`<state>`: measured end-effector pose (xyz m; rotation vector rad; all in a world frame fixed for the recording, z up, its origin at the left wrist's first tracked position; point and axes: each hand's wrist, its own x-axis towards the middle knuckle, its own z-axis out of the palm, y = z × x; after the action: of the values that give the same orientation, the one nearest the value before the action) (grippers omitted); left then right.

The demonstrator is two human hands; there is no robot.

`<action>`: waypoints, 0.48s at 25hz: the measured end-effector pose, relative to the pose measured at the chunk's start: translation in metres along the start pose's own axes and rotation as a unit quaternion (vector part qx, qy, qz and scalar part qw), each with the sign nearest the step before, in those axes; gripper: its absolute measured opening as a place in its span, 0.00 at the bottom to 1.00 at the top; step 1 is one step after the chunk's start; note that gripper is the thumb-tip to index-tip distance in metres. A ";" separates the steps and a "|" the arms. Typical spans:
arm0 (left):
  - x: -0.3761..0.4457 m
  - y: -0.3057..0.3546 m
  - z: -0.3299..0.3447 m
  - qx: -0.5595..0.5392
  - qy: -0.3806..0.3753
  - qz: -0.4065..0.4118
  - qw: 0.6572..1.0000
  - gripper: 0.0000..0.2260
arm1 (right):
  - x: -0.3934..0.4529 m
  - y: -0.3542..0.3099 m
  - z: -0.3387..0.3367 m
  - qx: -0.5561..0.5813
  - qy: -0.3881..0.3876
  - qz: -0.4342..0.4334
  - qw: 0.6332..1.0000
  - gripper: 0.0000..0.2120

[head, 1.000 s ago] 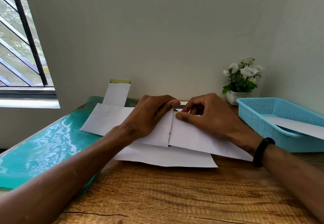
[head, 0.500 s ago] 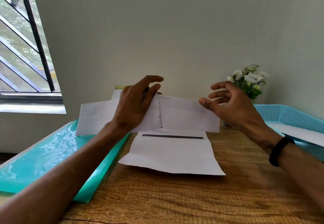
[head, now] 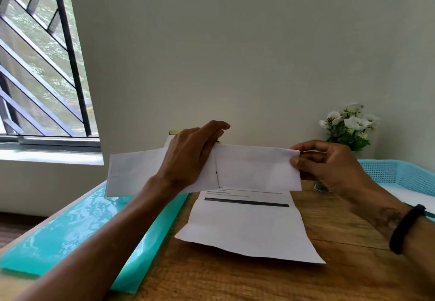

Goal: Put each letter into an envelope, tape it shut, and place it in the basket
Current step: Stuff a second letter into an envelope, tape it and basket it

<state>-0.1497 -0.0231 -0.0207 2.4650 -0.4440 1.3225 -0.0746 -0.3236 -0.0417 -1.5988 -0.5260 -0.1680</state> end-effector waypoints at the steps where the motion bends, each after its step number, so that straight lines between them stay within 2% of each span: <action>1: -0.001 0.000 -0.002 -0.008 -0.010 -0.005 1.000 0.16 | 0.000 -0.002 0.000 -0.011 -0.002 -0.007 1.000 0.09; 7: -0.003 0.003 -0.002 -0.004 -0.059 -0.005 0.998 0.14 | 0.000 -0.015 -0.008 -0.090 -0.007 -0.041 0.995 0.09; 12: -0.006 0.003 0.005 -0.010 -0.059 0.005 0.998 0.14 | -0.004 -0.017 -0.003 -0.067 -0.016 -0.039 0.997 0.09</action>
<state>-0.1503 -0.0275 -0.0277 2.5374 -0.4947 1.1733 -0.0843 -0.3276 -0.0279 -1.7143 -0.6131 -0.2420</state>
